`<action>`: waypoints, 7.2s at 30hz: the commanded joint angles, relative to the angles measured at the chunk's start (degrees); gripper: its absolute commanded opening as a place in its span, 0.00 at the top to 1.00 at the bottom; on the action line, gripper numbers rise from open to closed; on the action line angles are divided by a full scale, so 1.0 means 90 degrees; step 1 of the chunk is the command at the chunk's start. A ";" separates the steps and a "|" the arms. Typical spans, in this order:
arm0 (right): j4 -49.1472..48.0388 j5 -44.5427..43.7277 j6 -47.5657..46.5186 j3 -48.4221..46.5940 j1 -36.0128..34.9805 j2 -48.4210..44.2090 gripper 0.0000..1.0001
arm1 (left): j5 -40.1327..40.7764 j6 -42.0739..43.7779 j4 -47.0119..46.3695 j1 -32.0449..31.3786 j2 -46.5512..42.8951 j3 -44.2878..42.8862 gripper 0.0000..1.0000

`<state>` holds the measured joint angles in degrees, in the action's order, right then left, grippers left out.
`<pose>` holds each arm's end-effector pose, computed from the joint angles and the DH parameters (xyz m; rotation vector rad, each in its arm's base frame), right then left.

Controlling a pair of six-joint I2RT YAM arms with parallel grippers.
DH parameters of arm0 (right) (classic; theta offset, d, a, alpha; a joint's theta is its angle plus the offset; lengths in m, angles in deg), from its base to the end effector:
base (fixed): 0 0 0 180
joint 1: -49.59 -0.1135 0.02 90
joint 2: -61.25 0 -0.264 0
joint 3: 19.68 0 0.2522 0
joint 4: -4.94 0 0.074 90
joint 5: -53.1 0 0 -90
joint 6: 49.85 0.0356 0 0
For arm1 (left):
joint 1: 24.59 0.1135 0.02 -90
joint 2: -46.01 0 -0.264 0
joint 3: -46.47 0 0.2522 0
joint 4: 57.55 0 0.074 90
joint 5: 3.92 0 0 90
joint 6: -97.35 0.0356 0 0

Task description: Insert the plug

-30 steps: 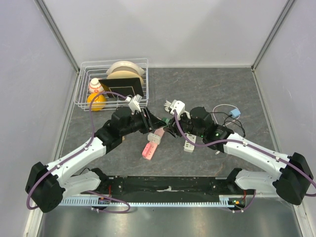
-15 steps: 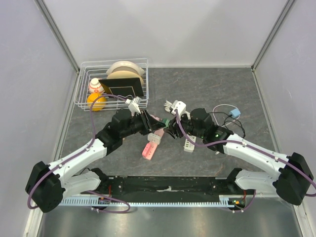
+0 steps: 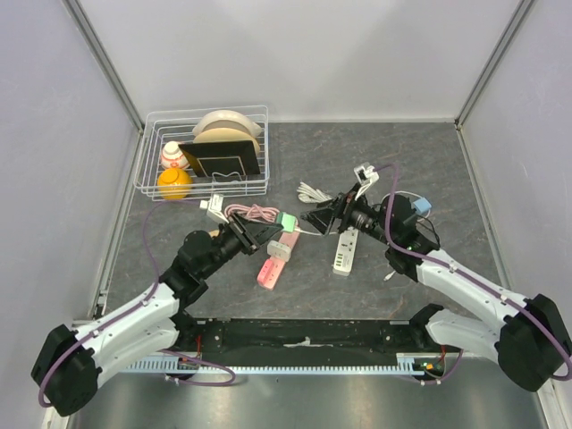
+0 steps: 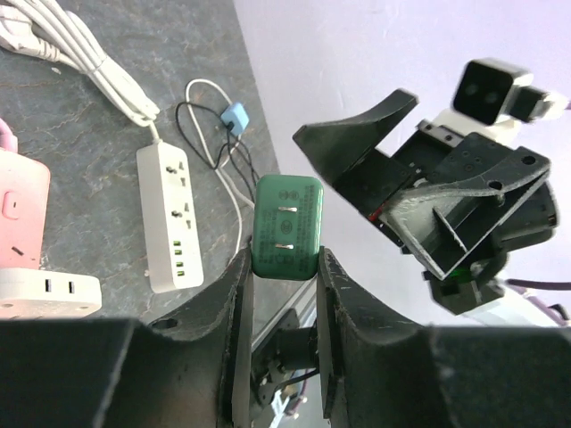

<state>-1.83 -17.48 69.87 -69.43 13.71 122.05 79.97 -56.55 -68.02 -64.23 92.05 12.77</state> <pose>0.1924 0.1538 0.2876 -0.3715 1.7325 1.1314 0.1458 -0.1257 0.2461 -0.2898 1.7946 -1.4402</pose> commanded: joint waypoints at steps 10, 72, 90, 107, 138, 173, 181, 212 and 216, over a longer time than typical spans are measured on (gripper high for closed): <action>-0.3685 0.1084 0.3349 0.0454 0.0070 0.1018 0.18 | -0.0063 -0.1249 -0.3547 -0.0010 0.0538 0.0566 0.98; 0.6665 -0.3038 -0.4707 -0.8233 0.1379 0.2231 1.00 | 0.2065 0.4969 0.4537 -0.0078 -0.1551 -0.2490 0.11; 0.7762 -0.2371 -0.3363 -0.4664 0.1194 0.2668 1.00 | 0.2632 0.5440 0.5182 -0.0078 -0.1688 -0.2198 0.11; 0.8376 -0.2539 -0.0861 -0.4498 0.1135 0.3909 1.00 | 0.2944 0.5547 0.5299 -0.0078 -0.1737 -0.2140 0.11; 0.7623 -0.2861 0.0077 -0.3990 0.1379 0.3724 1.00 | 0.2827 0.5518 0.5348 -0.0078 -0.1717 -0.2169 0.12; 0.7526 -0.3720 0.1240 -0.3298 0.0901 0.4778 1.00 | 0.2505 0.5420 0.5358 -0.0068 -0.1717 -0.2188 0.12; 0.7418 -0.3545 0.1122 -0.3714 0.0901 0.4320 0.39 | 0.2524 0.5430 0.5368 -0.0068 -0.1678 -0.2178 0.12; 0.5359 -0.3701 0.0868 -0.2623 0.3586 0.3293 0.15 | 0.2573 0.5449 0.5358 -0.0068 -0.1659 -0.2149 0.12; 0.5007 -0.3544 0.0898 -0.2564 0.3567 0.3528 0.15 | 0.2593 0.5450 0.5358 -0.0068 -0.1678 -0.2149 0.13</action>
<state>49.62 -50.90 76.69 -92.84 45.99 152.43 102.53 -9.03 -19.38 -64.86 77.10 -6.62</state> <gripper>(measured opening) 0.850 0.877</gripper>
